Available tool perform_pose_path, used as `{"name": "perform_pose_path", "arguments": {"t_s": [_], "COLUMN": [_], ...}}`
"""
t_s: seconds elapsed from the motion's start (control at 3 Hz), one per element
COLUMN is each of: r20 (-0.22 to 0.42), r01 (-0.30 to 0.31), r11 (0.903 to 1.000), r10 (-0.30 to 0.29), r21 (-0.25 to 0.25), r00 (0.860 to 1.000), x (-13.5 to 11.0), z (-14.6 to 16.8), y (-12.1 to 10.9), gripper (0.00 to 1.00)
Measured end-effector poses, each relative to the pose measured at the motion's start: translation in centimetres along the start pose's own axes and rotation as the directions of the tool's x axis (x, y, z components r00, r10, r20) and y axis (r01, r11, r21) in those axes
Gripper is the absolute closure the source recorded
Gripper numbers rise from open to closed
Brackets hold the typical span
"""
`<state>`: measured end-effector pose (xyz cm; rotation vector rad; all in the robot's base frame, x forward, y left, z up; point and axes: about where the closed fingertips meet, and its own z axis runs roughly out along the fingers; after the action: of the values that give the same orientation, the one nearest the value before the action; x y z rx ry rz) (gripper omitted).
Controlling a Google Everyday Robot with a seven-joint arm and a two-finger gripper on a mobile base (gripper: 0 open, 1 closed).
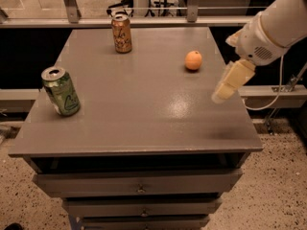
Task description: Move orange near green can
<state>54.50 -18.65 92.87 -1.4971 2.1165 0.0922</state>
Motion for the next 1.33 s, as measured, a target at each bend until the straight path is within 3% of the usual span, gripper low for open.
{"name": "perform_pose_path", "arguments": {"t_s": [0.33, 0.67, 1.0, 1.33], "r20": [0.165, 0.253, 0.355, 0.418], "r01": [-0.13, -0.209, -0.274, -0.317], "r11": [0.9913, 0.9771, 0.9598, 0.9467], "r10": [0.131, 0.212, 0.278, 0.311], "r21": [-0.02, -0.041, -0.062, -0.058], "r00": [0.977, 0.944, 0.893, 0.854], "x": [-1.7, -2.5, -3.6, -4.0], "z": [4.9, 7.5, 10.8, 13.2], "y": [-4.4, -6.9, -9.7, -11.7], "gripper": [0.0, 0.0, 0.0, 0.03]}}
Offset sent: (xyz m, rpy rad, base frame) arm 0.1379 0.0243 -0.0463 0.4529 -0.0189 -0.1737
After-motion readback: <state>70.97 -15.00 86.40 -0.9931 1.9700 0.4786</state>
